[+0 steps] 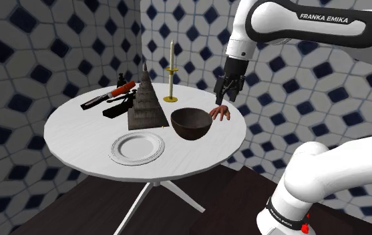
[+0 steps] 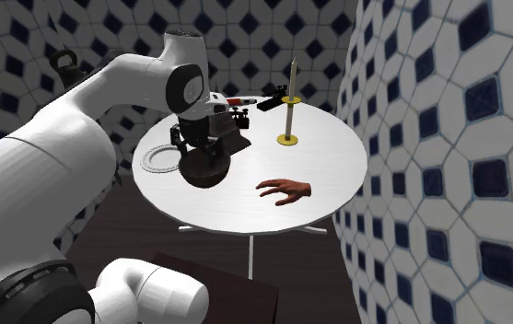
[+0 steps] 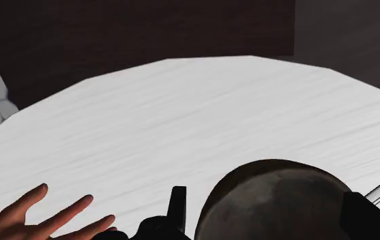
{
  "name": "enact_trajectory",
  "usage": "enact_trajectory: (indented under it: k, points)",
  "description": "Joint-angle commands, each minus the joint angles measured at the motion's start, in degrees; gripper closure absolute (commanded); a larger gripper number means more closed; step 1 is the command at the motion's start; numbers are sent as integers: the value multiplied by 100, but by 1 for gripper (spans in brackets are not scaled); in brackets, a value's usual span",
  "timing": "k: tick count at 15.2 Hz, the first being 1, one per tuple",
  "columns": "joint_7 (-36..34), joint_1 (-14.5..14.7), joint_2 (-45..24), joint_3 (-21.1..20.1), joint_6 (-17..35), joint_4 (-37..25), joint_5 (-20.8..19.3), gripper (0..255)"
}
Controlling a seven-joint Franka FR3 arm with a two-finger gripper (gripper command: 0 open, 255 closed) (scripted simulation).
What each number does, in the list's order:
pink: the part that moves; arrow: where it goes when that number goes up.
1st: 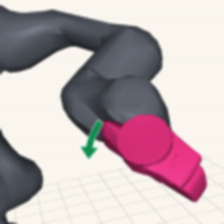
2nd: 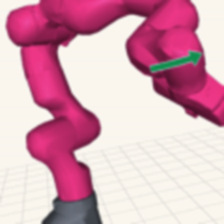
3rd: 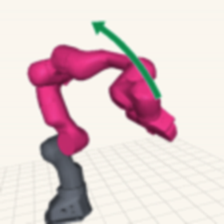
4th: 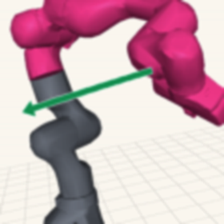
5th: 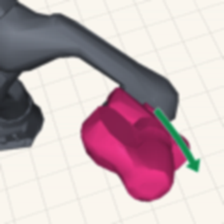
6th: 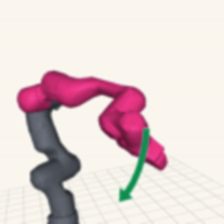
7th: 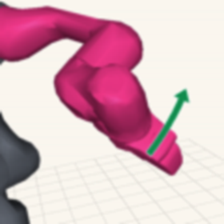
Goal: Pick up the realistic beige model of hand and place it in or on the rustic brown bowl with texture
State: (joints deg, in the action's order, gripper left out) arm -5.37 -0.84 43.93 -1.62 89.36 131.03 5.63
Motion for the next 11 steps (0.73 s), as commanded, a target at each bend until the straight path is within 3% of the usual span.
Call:
enact_trajectory:
  k: [1,11]
  points:
    - [0,0,0,0,0,0,0,0]
    - [-1612,-1084,-721,427,1941,539,379,0]
